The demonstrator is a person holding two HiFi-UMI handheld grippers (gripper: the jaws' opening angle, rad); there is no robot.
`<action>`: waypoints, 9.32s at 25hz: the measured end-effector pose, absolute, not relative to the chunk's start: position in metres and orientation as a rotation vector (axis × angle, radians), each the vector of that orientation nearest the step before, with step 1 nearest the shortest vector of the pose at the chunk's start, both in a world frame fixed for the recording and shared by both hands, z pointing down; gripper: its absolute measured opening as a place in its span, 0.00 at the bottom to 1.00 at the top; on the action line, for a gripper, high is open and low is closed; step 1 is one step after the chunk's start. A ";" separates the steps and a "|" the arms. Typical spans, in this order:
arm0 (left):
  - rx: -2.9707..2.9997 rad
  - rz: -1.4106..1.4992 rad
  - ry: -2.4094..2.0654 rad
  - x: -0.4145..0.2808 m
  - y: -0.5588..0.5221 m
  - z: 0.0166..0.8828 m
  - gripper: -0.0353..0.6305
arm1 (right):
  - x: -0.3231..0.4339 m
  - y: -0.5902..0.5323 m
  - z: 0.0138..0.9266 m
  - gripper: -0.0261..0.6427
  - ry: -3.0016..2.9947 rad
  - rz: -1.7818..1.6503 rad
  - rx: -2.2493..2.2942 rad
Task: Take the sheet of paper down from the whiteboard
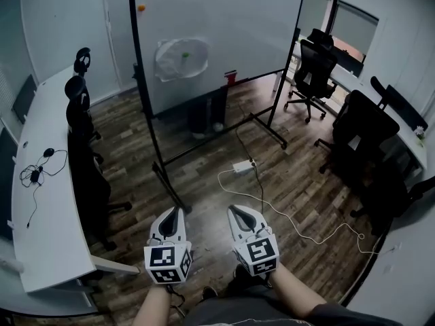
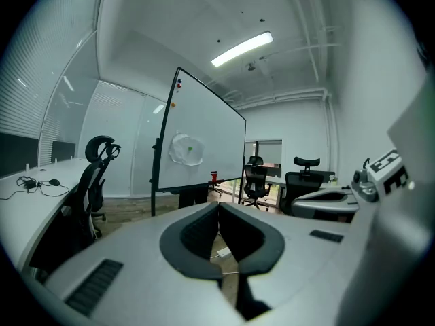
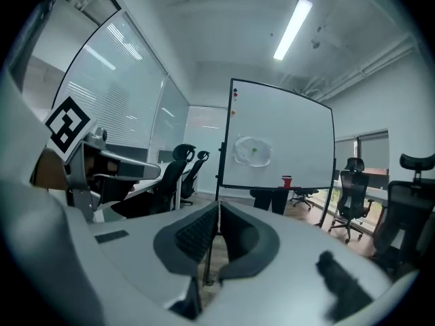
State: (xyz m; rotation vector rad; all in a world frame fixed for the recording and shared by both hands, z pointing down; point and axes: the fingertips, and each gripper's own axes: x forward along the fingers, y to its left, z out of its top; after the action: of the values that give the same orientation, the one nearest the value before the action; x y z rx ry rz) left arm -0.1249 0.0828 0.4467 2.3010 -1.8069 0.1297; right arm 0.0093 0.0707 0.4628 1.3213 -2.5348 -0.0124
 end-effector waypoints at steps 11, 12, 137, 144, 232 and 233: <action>2.267 0.175 -1.857 -0.112 0.013 0.453 0.07 | 0.030 -0.012 0.477 0.07 -2.582 0.038 1.358; 2.255 0.175 -1.870 -0.111 0.002 0.452 0.07 | 0.033 -0.025 0.477 0.07 -2.590 0.049 1.351; 1.759 0.050 -2.373 -0.279 -0.498 0.414 0.08 | -0.175 -0.591 0.327 0.22 -2.918 -0.514 1.135; 1.788 0.069 -2.355 -0.277 -0.495 0.414 0.08 | -0.177 -0.594 0.326 0.22 -2.864 -0.559 1.248; 2.185 0.283 -1.904 -0.065 -0.170 0.466 0.07 | 0.086 -0.228 0.463 0.22 -2.574 0.050 1.476; 2.185 0.282 -1.905 -0.070 -0.167 0.466 0.07 | 0.083 -0.226 0.467 0.22 -2.562 0.070 1.463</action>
State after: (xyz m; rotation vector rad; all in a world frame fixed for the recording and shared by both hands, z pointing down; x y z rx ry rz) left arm -0.0696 -0.1671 0.4664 2.1845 -1.9054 0.2822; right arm 0.0829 -0.2257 0.4672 1.4630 -2.5618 0.0704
